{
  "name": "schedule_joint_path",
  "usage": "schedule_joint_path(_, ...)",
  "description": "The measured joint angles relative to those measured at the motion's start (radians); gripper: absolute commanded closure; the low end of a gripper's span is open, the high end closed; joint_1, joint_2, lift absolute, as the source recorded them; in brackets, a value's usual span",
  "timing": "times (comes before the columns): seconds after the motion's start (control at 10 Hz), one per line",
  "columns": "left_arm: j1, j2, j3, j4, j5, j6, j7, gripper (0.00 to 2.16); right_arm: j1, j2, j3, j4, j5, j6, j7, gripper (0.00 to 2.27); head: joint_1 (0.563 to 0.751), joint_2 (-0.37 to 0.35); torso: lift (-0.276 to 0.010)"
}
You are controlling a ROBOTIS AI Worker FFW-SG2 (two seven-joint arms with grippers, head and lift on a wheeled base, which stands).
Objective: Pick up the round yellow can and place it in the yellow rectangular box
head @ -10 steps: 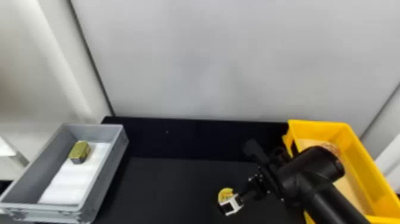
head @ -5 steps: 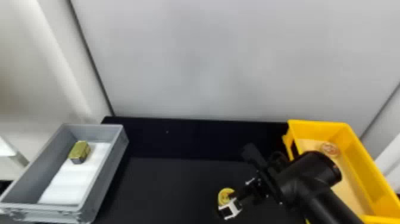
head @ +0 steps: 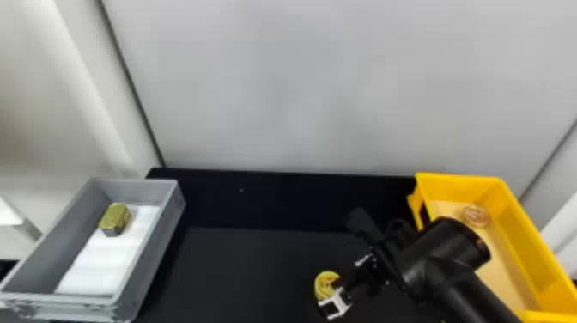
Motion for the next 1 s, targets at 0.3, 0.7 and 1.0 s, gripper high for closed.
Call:
schedule_joint_path(0.3, -0.005, -0.003, -0.005, 0.001, 0.000, 0.001, 0.000, 0.11, 0.005, 0.000, 0.005, 0.009, 0.066, -0.027, 0.022, 0.15, 0.663, 0.054, -0.010)
schedule_joint_path(0.7, -0.009, -0.007, -0.009, 0.004, 0.000, 0.000, 0.000, 0.11, -0.001, 0.004, 0.022, 0.063, 0.103, -0.096, 0.029, 0.15, 0.663, 0.054, -0.010)
schedule_joint_path(1.0, -0.003, -0.007, -0.006, 0.004, -0.001, -0.001, 0.000, 0.11, -0.015, 0.006, 0.029, 0.074, 0.106, -0.125, 0.025, 0.14, 0.663, 0.054, -0.010)
